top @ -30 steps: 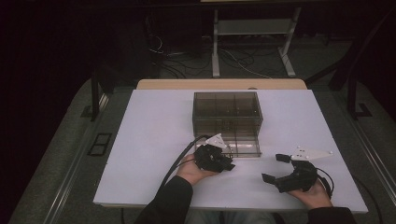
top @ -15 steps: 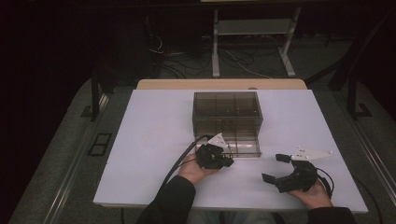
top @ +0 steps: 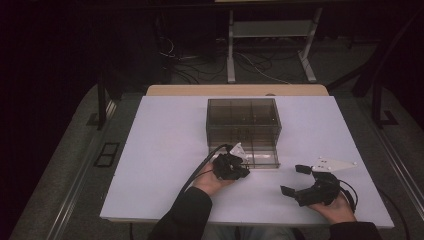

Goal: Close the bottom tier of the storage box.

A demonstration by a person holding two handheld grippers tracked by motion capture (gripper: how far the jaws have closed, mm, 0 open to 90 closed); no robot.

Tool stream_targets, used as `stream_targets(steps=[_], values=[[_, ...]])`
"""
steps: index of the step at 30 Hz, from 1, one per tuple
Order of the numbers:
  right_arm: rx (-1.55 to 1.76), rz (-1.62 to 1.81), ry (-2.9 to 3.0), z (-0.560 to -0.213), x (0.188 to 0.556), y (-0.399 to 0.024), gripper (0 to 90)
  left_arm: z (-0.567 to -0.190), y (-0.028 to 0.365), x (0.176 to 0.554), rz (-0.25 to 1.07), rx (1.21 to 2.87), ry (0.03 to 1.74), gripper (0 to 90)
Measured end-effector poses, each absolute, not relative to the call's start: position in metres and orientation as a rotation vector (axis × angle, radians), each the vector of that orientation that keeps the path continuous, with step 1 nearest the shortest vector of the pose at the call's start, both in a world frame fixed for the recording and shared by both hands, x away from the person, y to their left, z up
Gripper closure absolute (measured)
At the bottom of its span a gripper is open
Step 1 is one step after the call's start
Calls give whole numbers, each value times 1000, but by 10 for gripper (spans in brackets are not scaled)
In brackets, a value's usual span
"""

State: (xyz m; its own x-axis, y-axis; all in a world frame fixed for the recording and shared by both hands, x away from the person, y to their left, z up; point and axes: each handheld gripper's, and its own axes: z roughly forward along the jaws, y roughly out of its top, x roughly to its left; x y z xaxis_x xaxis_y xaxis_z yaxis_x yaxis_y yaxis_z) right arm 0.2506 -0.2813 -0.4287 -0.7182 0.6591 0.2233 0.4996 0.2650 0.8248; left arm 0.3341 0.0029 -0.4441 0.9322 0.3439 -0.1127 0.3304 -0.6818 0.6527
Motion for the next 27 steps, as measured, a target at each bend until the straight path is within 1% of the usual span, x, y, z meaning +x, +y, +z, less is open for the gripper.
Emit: stream_targets(steps=[1, 2, 4, 10, 14, 16, 24, 27], values=[[1092, 1443, 2362, -429, 251, -281, 1, -444, 2, 333, 31, 2367, 479, 887], [1092, 1443, 2362, -429, 251, -281, 0, -443, 2, 336, 51, 2385, 443, 887], [1093, 1444, 2361, -429, 251, -281, 1, -443, 1, 335, 54, 2375, 458, 887], [1095, 1444, 2362, -429, 251, -282, 1, -444, 2, 340, 43, 2367, 467, 887], [1091, 1444, 2362, -429, 251, -281, 0, -445, 0, 341, 30, 2341, 511, 887], [1095, 1445, 2360, -429, 251, -282, 1, -444, 1, 343, 30, 2364, 494, 887], [1090, 1443, 2361, -429, 251, -282, 1, -446, -1, 347, 21, 2325, 531, 887], [1091, 1442, 2361, -429, 251, -282, 1, -446, 0, 350, 28, 2340, 512, 887]])
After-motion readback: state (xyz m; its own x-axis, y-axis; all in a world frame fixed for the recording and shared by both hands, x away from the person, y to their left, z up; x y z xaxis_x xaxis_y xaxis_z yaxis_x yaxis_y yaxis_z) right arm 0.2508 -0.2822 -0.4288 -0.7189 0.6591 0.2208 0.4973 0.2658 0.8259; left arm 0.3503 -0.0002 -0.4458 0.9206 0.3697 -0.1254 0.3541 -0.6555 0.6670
